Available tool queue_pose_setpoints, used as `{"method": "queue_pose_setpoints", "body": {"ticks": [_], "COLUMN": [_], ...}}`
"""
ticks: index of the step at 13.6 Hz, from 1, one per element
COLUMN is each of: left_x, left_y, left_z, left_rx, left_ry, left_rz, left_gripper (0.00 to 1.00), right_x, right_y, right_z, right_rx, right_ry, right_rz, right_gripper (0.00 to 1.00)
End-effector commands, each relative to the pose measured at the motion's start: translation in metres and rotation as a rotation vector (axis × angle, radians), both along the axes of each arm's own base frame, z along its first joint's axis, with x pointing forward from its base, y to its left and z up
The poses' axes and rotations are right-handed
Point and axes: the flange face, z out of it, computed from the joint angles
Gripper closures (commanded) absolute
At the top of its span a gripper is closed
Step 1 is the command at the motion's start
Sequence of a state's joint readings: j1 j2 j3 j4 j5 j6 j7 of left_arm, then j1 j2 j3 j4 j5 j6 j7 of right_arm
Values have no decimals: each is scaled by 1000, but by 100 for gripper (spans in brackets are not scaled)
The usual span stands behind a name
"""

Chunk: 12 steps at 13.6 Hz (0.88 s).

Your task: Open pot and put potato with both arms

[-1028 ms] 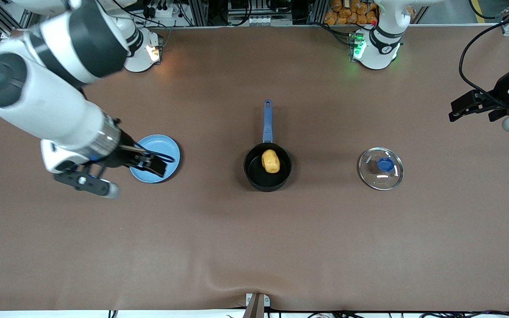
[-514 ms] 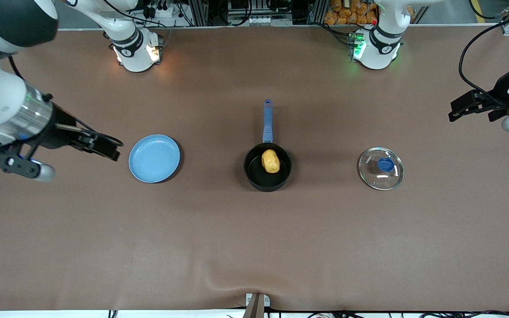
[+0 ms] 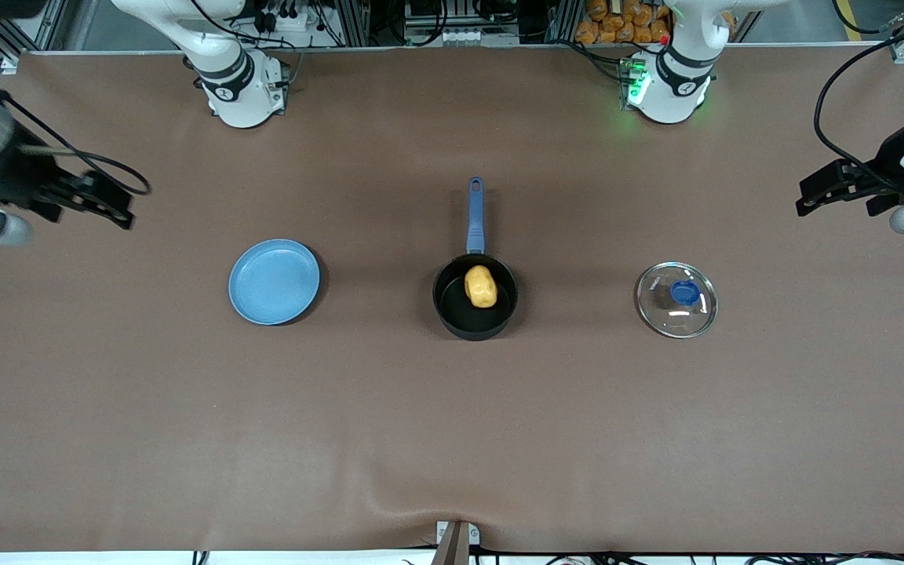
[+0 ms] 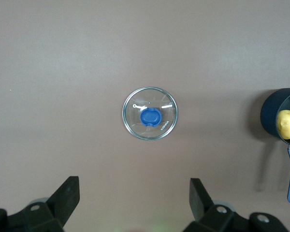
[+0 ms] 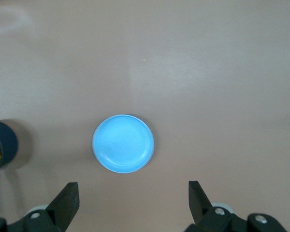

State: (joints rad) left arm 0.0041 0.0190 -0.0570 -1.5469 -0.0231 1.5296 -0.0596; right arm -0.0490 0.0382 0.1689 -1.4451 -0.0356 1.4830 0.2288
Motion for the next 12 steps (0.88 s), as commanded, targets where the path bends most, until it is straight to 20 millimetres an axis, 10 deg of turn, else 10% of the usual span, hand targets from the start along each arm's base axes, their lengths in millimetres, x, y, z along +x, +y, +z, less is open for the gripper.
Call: {"method": "queue_pose_setpoints", "body": {"ticks": [1,12], "left_x": [-6,-7], "left_y": [0,-1], "left_z": [6,7], "left_rx": [-22,-22], "left_ry": [2,0], "left_rz": [5,3], "left_gripper": [0,0], "right_x": [-34,-19], "right_y": [-16,-75], "right_z": [-17,12], "right_rx": [5,113], "right_ry": [-13,-42], "right_rz": [-11,-76], "right_gripper": [0,0]}}
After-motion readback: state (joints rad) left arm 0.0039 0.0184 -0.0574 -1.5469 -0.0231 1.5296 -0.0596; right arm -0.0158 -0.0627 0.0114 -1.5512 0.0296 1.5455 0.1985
